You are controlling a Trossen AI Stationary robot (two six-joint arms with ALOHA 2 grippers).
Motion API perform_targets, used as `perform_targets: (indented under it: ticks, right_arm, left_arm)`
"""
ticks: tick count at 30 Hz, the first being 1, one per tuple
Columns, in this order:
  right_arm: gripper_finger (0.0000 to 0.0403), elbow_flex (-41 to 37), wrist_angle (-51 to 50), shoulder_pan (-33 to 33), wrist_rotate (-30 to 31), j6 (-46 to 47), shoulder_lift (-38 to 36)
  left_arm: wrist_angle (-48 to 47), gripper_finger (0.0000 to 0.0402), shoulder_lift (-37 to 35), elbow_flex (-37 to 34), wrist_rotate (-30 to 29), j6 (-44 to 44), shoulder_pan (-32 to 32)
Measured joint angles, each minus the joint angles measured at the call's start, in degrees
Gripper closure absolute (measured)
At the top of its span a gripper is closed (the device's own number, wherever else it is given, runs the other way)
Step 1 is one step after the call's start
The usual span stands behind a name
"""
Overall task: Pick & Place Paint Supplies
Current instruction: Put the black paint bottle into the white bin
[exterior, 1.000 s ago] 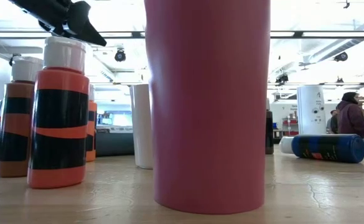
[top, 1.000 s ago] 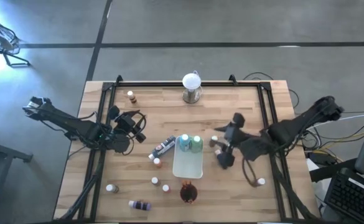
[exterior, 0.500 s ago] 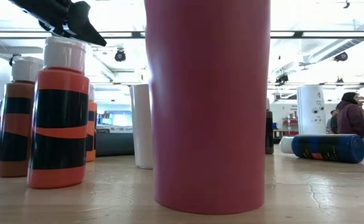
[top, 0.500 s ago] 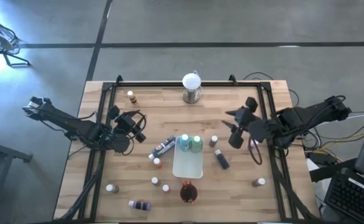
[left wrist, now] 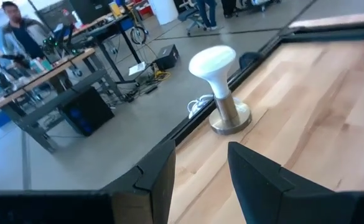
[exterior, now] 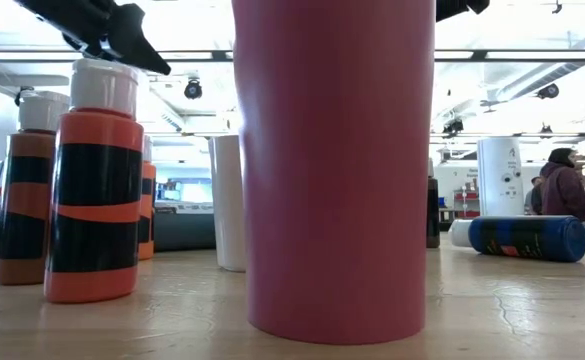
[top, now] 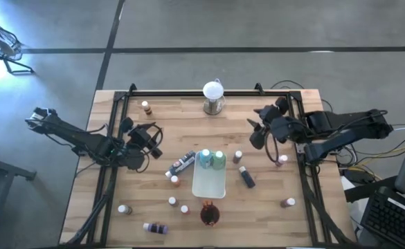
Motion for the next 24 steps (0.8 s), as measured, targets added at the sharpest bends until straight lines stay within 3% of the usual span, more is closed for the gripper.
perform_targets:
  ticks: [5,9,15,24]
  right_arm:
    - [0.0200,0.00,0.86,-2.29,0.00,-0.47,-0.04]
    - [0.0208,0.00,3.00,-3.98,-0.04,-4.05,-0.12]
    - [0.0220,0.00,3.65,-5.86,-0.24,-8.04,-0.06]
    - [0.0231,-0.06,-0.88,-7.28,-0.19,-4.47,-0.06]
  left_arm:
    - [-1.28,0.0248,-0.02,0.01,3.76,-0.50,-0.08]
    - [-1.65,0.0248,-0.08,0.00,12.66,-2.41,-0.09]
    - [-2.98,0.0249,-0.06,-0.01,22.37,-16.25,-0.18]
    - [-5.20,0.0275,3.62,0.00,19.31,-23.17,-4.00]
